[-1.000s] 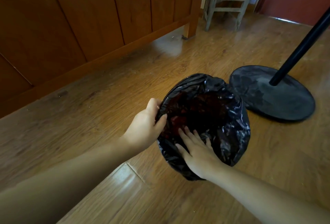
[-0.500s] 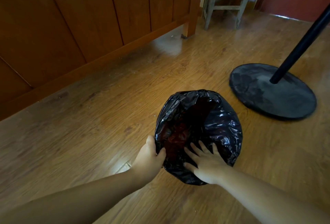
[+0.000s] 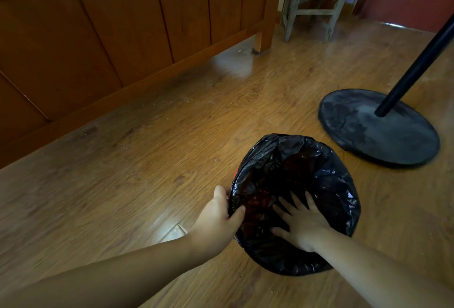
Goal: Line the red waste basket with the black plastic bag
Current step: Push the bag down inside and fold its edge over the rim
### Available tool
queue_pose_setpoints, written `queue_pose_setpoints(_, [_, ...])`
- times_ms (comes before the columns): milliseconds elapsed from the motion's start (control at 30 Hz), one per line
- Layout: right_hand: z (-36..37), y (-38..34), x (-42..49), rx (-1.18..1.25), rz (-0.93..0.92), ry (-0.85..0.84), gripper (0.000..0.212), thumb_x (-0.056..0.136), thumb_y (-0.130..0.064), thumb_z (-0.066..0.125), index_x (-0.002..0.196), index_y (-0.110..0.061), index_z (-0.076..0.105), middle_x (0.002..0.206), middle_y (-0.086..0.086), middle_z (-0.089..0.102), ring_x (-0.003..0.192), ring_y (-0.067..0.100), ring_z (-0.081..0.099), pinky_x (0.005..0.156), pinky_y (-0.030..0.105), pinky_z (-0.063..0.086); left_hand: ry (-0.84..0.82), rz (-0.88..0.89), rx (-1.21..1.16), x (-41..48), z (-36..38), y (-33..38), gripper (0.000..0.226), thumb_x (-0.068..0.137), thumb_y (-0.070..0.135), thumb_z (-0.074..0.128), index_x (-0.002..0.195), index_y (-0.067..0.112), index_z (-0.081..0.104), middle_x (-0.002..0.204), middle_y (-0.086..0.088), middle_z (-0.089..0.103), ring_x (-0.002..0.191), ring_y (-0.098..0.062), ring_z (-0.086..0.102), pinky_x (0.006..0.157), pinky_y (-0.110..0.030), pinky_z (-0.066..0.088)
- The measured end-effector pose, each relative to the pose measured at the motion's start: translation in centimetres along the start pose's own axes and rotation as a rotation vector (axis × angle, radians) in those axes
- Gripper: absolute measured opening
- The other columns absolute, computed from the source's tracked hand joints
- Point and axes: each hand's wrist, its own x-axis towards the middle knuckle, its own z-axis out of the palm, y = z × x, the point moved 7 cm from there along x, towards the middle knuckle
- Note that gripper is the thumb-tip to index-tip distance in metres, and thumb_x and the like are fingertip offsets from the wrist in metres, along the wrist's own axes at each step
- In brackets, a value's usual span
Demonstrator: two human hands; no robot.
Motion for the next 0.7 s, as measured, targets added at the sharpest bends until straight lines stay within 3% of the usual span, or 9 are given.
queue_pose_setpoints(133, [-2.2, -0.4, -0.3, 0.224, 0.002, 0.134, 0.059, 0.092, -0.052, 0.023, 0.143, -0.025, 0.010, 0.155, -0.002, 0.004, 0.140, 0.024, -0.009, 0.106, 0.052, -0.018, 0.060, -0.065, -0.107, 0.4, -0.4, -0.7, 0.025, 0.090, 0.026, 0.051, 0.107, 0.024, 0.033, 0.098, -0.005, 0.064, 0.081, -0.023, 0.068, 0.072, -0.047, 0.058])
queue_pose_setpoints(300, [-3.9, -2.2, -0.8, 0.585, 0.029, 0.170, 0.054, 0.092, -0.054, 0.022, 0.142, -0.035, 0.009, 0.155, -0.006, 0.004, 0.141, 0.024, -0.004, 0.106, 0.057, -0.012, 0.067, -0.123, -0.221, 0.2, 0.0, -1.2, 0.011, 0.091, 0.023, 0.049, 0.096, 0.020, 0.038, 0.096, -0.009, 0.065, 0.077, -0.019, 0.070, 0.059, -0.027, 0.059])
queue_pose_setpoints(500, [-1.7, -6.3, -0.1, 0.480, -0.019, -0.030, 0.052, 0.089, -0.060, 0.009, 0.139, -0.046, -0.002, 0.154, -0.012, 0.002, 0.139, 0.025, -0.012, 0.103, 0.063, -0.012, 0.040, -0.105, -0.207, -0.4, -0.1, -1.7, 0.017, 0.091, 0.025, 0.051, 0.103, 0.018, 0.041, 0.097, -0.016, 0.066, 0.082, -0.030, 0.067, 0.063, -0.032, 0.060])
queue_pose_setpoints(633, [-2.0, -6.1, 0.3, 0.435, -0.002, -0.021, 0.055, 0.088, -0.061, 0.010, 0.139, -0.044, -0.004, 0.155, -0.009, 0.001, 0.139, 0.026, -0.013, 0.104, 0.062, -0.011, 0.047, -0.149, -0.289, -0.8, -0.5, -2.4, 0.014, 0.090, 0.027, 0.053, 0.097, 0.032, 0.043, 0.094, -0.011, 0.067, 0.070, -0.016, 0.068, 0.056, -0.021, 0.055])
queue_pose_setpoints(700, [-3.5, -5.6, 0.2, 0.437, -0.019, 0.035, 0.056, 0.089, -0.060, 0.013, 0.140, -0.041, 0.000, 0.155, -0.008, 0.001, 0.140, 0.026, -0.011, 0.105, 0.061, -0.010, 0.069, -0.179, -0.343, -0.4, -0.6, -2.3, 0.016, 0.089, 0.028, 0.054, 0.099, 0.033, 0.043, 0.091, -0.009, 0.068, 0.067, -0.017, 0.069, 0.055, -0.022, 0.055])
